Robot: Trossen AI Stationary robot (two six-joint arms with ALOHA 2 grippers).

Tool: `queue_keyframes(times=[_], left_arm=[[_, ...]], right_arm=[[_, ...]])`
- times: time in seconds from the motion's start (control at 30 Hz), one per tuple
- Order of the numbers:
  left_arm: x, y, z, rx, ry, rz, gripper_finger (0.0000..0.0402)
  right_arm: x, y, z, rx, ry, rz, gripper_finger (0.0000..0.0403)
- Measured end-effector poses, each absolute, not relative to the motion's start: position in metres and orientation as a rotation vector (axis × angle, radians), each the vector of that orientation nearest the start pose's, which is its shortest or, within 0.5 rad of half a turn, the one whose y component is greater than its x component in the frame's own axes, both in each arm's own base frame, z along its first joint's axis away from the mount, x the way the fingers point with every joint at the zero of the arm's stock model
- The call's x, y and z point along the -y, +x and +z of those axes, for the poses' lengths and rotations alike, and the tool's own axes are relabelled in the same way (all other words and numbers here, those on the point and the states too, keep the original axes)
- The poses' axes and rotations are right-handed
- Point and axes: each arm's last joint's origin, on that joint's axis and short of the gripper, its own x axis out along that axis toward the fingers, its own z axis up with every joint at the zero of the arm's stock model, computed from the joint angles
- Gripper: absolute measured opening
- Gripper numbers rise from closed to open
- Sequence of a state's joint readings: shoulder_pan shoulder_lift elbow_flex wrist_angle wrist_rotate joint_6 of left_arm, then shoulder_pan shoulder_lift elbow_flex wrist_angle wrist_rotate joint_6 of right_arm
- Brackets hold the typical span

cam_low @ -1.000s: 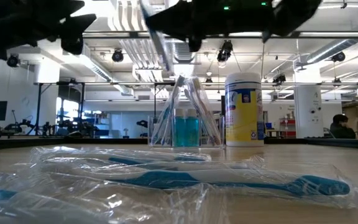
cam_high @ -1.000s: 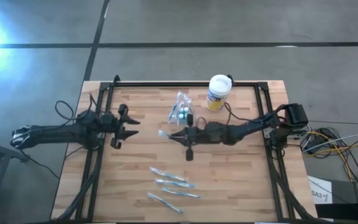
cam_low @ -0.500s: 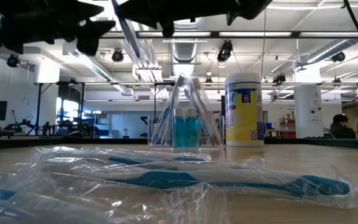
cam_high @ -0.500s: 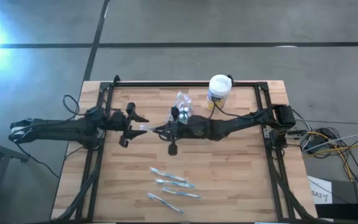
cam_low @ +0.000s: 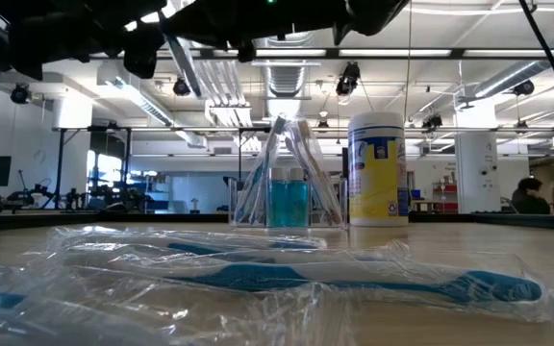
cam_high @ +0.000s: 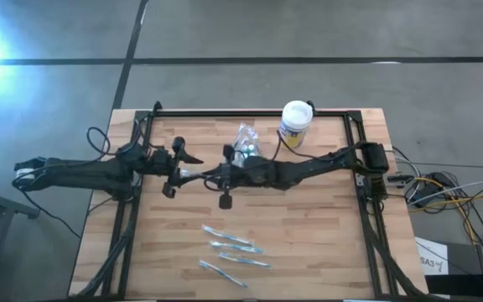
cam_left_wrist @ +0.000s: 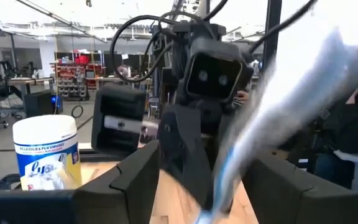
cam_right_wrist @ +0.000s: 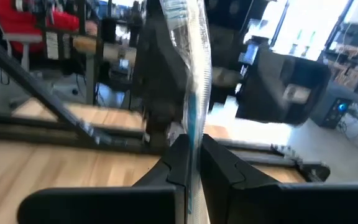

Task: Pick & Place toothbrushing station
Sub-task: Put the blue toothbrush into the transparent organizer

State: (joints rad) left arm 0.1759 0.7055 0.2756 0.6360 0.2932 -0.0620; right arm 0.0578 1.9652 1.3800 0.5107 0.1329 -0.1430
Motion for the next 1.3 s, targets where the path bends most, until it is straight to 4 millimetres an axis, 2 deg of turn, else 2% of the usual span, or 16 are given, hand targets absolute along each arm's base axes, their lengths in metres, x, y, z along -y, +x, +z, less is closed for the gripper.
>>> queue_keyframes(times=[0.1, 0.2, 0.3, 0.47, 0.6, 0.73, 0.87, 1.0, 1.13, 1.3], left_arm=[[-0.019, 0.159, 0.247, 0.197, -0.015, -0.125, 0.0206], [-0.019, 0.160, 0.246, 0.192, -0.016, -0.128, 0.0177], [-0.019, 0.161, 0.246, 0.196, -0.014, -0.134, 0.0130], [-0.018, 0.163, 0.246, 0.204, -0.006, -0.145, 0.0027], [-0.017, 0.162, 0.246, 0.205, -0.009, -0.153, 0.0025], [-0.017, 0.158, 0.249, 0.218, 0.005, -0.139, 0.0025], [-0.016, 0.148, 0.250, 0.195, -0.001, -0.125, 0.0025], [-0.015, 0.134, 0.247, 0.135, -0.014, -0.097, 0.0025], [-0.013, 0.116, 0.246, 0.112, -0.012, -0.059, 0.0025], [-0.011, 0.093, 0.245, 0.123, -0.014, 0.026, 0.0025]], right_arm=[[-0.023, 0.454, 0.259, -0.060, -0.149, -0.070, 0.0018], [-0.023, 0.454, 0.260, -0.046, -0.153, -0.069, 0.0018], [-0.023, 0.454, 0.260, -0.046, -0.153, -0.069, 0.0018], [-0.022, 0.454, 0.259, -0.052, -0.133, -0.073, 0.0028], [-0.027, 0.453, 0.261, -0.052, -0.140, -0.060, 0.0070], [-0.030, 0.444, 0.275, -0.075, -0.135, -0.047, 0.0124], [-0.030, 0.424, 0.294, -0.170, -0.107, -0.036, 0.0159], [-0.037, 0.400, 0.309, -0.205, -0.107, -0.013, 0.0166], [-0.045, 0.365, 0.322, -0.158, -0.110, 0.007, 0.0150], [-0.043, 0.311, 0.318, -0.110, -0.126, -0.077, 0.0100]])
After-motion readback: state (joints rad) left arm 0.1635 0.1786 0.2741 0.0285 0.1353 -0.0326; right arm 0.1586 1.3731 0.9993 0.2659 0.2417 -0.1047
